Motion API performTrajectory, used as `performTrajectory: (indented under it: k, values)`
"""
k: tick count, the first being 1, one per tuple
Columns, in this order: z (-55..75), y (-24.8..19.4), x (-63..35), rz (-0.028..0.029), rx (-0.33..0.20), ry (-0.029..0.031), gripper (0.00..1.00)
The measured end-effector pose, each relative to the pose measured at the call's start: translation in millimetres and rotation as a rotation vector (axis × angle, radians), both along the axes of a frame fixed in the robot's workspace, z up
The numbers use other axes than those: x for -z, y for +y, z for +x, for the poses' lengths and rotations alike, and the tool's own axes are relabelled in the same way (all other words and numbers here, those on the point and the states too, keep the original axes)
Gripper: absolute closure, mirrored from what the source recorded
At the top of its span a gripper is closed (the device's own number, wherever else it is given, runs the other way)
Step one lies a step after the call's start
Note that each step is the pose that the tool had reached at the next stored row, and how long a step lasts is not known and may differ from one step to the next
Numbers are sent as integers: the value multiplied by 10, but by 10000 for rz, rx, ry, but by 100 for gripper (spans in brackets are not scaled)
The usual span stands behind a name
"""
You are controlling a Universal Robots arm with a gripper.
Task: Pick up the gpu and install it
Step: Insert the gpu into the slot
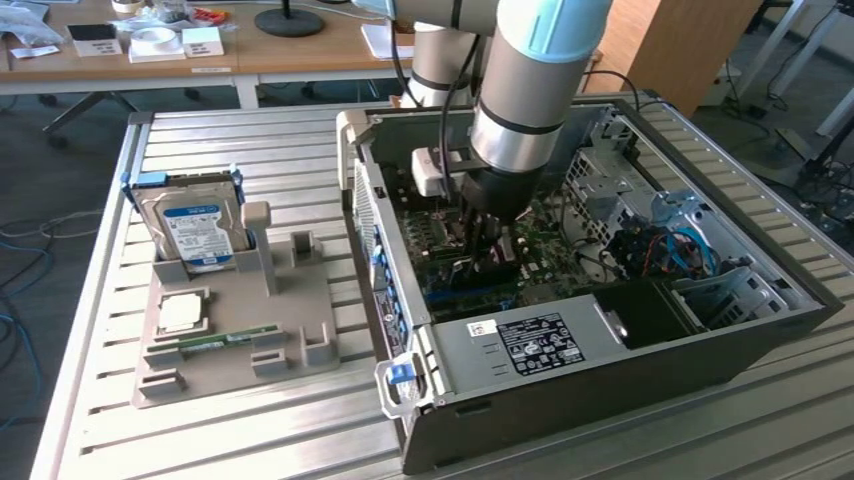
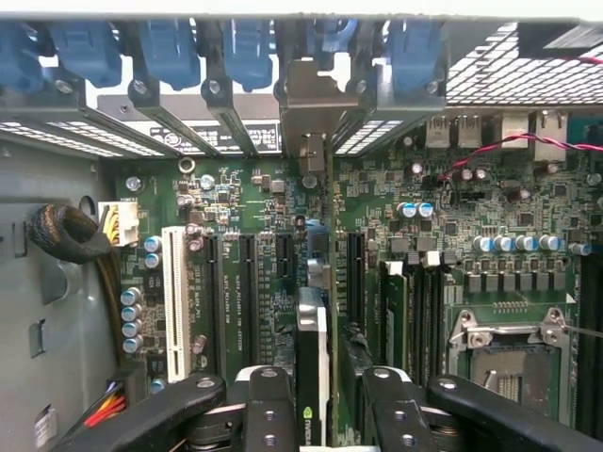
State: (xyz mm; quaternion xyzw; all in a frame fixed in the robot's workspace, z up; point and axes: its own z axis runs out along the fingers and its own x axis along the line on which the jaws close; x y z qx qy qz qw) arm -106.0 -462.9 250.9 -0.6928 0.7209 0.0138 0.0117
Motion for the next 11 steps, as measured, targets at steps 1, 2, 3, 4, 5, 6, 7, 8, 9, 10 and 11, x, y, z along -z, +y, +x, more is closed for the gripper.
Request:
performTrajectory:
  k: [1,2,3,4,5,6,7,8,9,10,11]
  values:
    - [0,0,-14,-1,0,0,66]
    - [0,0,-27,0,0,0,66]
    - [0,0,-41,0,0,0,66]
    - [0,0,-58,-1,0,0,66]
    - [0,0,-74,-1,0,0,66]
    - [0,0,-93,-1,0,0,66]
    - [0,0,-110,0,-1,0,66]
    - [1,1,-126,0,-1,0,66]
    - [1,2,-143,-1,-2,0,66]
    - [1,2,-161,-1,-2,0,66]
    - [1,2,-179,-1,-2,0,66]
